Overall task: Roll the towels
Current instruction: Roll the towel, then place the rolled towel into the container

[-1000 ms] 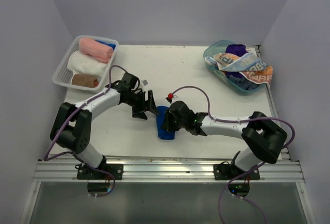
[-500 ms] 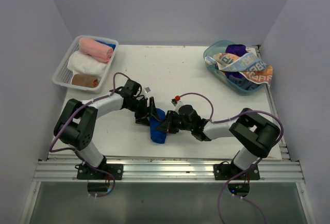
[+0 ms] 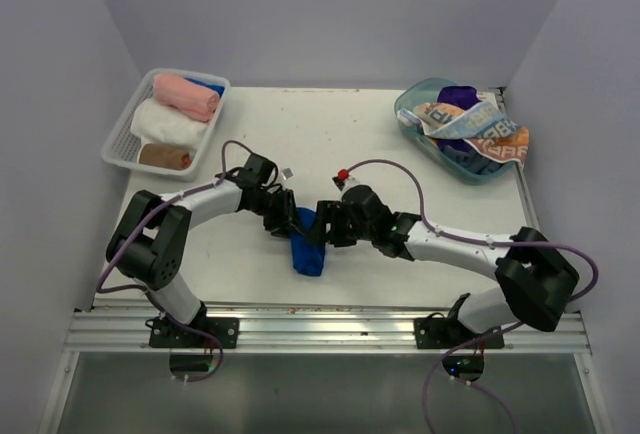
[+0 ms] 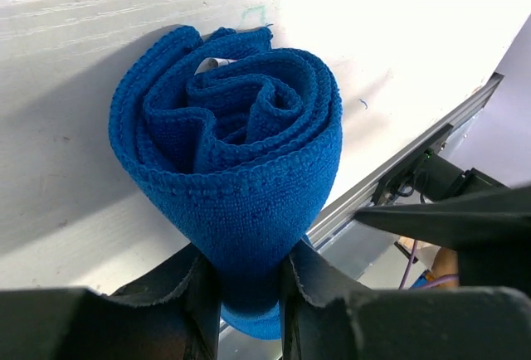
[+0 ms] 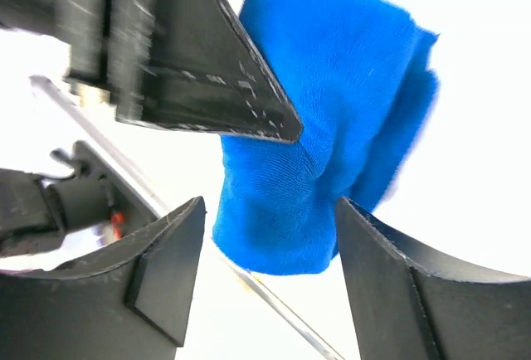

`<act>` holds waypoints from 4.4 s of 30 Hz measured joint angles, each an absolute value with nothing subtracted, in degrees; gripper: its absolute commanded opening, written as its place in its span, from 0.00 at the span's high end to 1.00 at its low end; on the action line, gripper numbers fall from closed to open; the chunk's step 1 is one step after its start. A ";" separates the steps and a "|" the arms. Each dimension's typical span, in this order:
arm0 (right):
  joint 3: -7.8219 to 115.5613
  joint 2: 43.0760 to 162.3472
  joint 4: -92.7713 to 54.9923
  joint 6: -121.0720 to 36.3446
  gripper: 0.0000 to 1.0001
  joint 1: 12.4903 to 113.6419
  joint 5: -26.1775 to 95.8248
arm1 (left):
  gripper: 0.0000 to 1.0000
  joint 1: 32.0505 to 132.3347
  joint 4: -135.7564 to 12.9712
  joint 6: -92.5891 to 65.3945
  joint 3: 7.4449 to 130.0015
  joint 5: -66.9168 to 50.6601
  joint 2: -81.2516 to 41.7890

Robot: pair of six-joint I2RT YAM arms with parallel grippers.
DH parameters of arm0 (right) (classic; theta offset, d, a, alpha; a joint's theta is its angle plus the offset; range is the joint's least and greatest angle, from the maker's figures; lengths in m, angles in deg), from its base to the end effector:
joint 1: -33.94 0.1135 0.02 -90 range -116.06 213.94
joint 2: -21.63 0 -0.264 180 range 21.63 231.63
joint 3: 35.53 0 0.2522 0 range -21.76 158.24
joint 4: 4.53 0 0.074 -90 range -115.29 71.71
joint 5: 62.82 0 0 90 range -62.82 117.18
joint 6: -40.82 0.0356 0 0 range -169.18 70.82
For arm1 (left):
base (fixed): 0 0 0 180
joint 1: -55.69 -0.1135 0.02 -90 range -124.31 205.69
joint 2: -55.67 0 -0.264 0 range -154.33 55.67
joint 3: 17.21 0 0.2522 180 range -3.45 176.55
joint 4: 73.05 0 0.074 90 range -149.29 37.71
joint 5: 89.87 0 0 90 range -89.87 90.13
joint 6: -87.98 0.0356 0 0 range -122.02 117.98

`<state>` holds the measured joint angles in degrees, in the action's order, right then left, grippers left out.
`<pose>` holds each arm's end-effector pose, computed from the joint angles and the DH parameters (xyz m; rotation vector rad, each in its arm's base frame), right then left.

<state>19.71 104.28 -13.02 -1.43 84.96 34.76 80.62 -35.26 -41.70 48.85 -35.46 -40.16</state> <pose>0.1842 0.2351 0.1951 -0.1508 2.4153 1.0418 0.2679 -0.1474 0.1558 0.1909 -2.9271 1.1045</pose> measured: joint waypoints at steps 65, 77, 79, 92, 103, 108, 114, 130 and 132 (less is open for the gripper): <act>23.36 110.42 -15.14 -4.43 1.00 91.13 22.32 | 0.24 80.95 -35.80 -47.27 47.69 -28.84 -36.31; 20.21 110.45 -9.45 0.27 1.00 89.40 26.14 | 0.22 81.60 -36.42 -46.84 47.64 -27.24 -37.73; 19.80 110.45 -8.86 0.80 1.00 89.18 26.63 | 0.25 81.87 -36.68 -46.79 47.64 -26.61 -38.32; 19.71 110.51 -8.91 1.30 0.32 88.61 27.50 | 0.77 82.83 -37.33 -45.94 49.04 -26.11 -40.31; 25.79 96.02 -29.39 -4.86 0.17 87.35 18.58 | 0.87 81.19 -30.80 -45.72 57.66 -24.75 -40.59; 26.88 84.24 -38.22 -5.37 0.17 85.01 10.56 | 0.87 76.47 -25.09 -44.78 65.17 -24.95 -40.55; 28.56 77.01 -46.57 -6.07 0.16 83.87 1.58 | 0.87 66.02 -18.43 -43.14 81.26 -24.53 -40.83; 29.50 79.50 -51.35 -7.70 0.16 83.83 -1.11 | 0.87 37.69 -15.67 -47.51 103.29 -20.40 -52.79; 29.50 80.72 -51.16 -7.86 0.16 83.83 -0.65 | 0.86 36.01 -15.72 -48.19 103.10 -20.07 -53.42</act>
